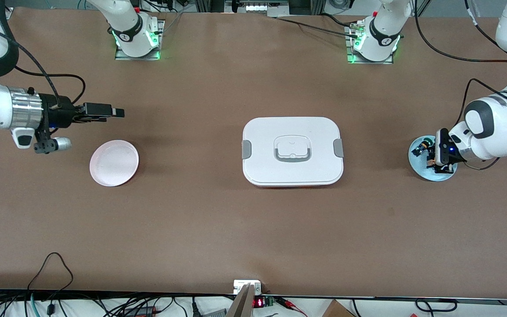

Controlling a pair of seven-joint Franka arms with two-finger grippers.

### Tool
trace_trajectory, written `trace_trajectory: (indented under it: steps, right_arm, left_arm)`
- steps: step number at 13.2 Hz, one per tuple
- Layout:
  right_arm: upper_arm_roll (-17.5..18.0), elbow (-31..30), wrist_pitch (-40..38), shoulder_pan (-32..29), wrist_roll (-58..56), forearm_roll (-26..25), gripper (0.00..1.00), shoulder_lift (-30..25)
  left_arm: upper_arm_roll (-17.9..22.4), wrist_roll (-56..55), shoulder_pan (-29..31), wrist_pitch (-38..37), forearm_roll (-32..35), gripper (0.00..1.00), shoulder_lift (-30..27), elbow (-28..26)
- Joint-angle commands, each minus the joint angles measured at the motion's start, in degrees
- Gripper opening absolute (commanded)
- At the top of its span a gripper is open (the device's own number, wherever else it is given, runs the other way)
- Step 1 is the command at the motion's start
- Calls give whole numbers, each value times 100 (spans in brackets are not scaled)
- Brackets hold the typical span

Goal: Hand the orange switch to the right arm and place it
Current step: 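Lift the switch to the box while the right gripper reaches toward it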

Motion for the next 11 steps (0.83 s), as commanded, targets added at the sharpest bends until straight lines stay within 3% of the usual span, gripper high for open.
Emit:
trace_trajectory:
  steps: [1, 6, 9, 11]
  right_arm:
    - [-7, 49, -86, 56, -88, 472, 100, 98]
    - [-7, 66, 37, 310, -97, 1517, 100, 370]
    - [-7, 67, 134, 461, -228, 2544, 100, 520]
    - [-25, 14, 142, 478, -527, 3764, 100, 590]
  left_arm:
    - [-96, 231, 99, -134, -181, 0, 79, 189]
    - [-316, 213, 143, -1757, -680, 0, 35, 1154]
    - [-325, 239, 134, -3032, -1583, 0, 17, 1884]
    - [-316, 309, 134, -3534, -2453, 0, 26, 1965]
